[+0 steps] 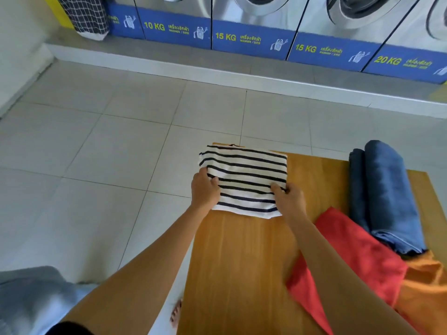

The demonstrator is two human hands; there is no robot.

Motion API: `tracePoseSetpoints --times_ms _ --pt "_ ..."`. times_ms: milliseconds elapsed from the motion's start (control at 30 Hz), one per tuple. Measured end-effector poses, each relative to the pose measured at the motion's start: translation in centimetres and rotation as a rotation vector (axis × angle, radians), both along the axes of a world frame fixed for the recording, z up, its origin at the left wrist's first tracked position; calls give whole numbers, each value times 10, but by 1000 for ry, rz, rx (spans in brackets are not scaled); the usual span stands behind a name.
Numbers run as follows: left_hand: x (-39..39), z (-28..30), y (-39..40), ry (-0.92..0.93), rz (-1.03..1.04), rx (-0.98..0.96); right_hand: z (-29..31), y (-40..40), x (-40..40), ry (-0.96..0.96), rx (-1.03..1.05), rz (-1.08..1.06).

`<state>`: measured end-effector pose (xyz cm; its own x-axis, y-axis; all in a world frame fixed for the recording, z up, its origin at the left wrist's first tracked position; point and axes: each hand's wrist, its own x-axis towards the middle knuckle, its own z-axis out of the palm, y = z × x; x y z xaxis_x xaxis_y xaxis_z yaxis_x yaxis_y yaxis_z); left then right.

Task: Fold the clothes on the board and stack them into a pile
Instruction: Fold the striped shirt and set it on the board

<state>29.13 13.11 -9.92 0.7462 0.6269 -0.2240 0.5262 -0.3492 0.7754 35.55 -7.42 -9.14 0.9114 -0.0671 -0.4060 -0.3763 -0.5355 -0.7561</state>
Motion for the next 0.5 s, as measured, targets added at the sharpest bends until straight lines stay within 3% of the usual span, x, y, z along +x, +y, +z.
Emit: tracePoseSetpoints --times_ms 300,500 --pt "9 2 1 -37 14 4 1 12 16 -31 -60 -138" --pt "-34 11 -12 -77 36 -54 14 2 -13 23 39 -133"
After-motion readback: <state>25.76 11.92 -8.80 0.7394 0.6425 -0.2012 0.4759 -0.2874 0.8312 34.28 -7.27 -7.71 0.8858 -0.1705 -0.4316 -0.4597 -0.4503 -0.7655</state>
